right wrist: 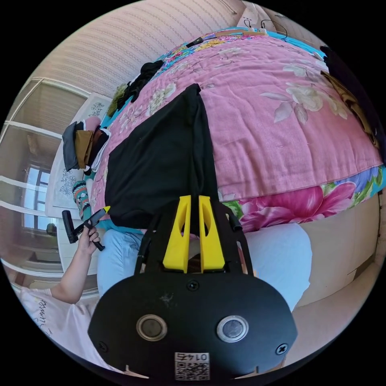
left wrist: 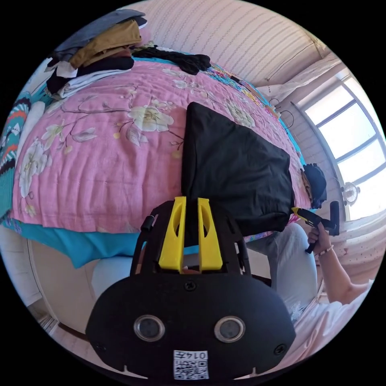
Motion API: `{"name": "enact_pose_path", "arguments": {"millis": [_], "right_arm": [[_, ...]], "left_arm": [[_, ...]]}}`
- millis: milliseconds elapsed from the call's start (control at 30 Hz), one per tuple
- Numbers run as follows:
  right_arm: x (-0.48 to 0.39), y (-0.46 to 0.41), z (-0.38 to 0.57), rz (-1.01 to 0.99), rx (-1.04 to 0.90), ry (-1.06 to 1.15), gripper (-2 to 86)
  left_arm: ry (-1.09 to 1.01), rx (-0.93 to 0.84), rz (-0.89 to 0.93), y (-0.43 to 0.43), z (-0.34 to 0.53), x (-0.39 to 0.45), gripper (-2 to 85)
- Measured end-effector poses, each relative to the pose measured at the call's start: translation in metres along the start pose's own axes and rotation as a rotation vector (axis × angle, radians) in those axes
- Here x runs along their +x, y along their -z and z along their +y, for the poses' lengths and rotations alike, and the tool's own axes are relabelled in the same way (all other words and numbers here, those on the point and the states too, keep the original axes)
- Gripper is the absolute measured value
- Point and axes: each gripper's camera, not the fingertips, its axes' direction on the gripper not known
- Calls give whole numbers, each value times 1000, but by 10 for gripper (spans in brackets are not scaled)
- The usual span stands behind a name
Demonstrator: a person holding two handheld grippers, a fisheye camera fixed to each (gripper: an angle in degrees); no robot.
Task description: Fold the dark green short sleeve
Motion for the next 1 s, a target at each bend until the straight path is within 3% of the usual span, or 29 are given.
{"name": "enact_pose_path", "arguments": {"millis": [133,467,733,1000], "right_arm": [[1,16,6,-5,17,33,19],[9,38,8,-69,-5,68,12],[23,16,9,-74,-146,59,12],[26,19,4,35,-137,85,21]], "left_arm": [[-8,38,54,15,7,-3,-5],[-34,52,136,38,12,-13,-10],[-18,-71,91,15,11,-27,-9],[47,-11,73,24,-8,-41,28]]}}
